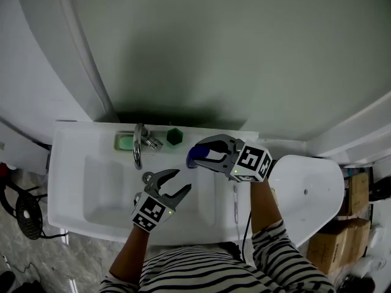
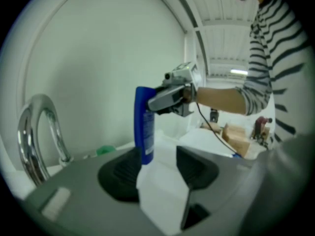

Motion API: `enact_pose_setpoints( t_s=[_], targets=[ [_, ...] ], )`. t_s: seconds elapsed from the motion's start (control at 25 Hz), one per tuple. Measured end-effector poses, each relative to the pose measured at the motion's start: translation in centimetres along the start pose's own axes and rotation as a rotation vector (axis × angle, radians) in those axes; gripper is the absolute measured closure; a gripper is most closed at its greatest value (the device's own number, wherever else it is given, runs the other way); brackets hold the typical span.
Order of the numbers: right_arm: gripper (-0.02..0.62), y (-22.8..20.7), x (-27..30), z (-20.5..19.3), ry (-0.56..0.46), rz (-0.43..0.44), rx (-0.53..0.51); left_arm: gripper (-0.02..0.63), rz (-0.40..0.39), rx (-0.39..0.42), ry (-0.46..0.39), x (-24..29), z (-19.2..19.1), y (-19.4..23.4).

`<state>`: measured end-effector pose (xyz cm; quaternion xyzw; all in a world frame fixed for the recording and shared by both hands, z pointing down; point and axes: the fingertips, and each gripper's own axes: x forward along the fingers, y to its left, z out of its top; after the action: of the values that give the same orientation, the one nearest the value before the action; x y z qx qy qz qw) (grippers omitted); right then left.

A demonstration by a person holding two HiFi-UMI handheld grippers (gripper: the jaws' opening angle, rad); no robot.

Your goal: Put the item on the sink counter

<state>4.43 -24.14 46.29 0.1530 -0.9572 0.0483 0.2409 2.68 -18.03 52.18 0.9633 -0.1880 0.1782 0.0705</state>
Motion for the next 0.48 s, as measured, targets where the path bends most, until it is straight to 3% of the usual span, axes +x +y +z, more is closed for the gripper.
enact_pose_setpoints(
  t_s=[0.48],
  targets=[
    [0.445,-6.4,2.1,-3.4,0.014,-0.123,0.049,0.387,-0.007,-0.034,-0.015,-0.4,-0.5,0.4]
  ],
)
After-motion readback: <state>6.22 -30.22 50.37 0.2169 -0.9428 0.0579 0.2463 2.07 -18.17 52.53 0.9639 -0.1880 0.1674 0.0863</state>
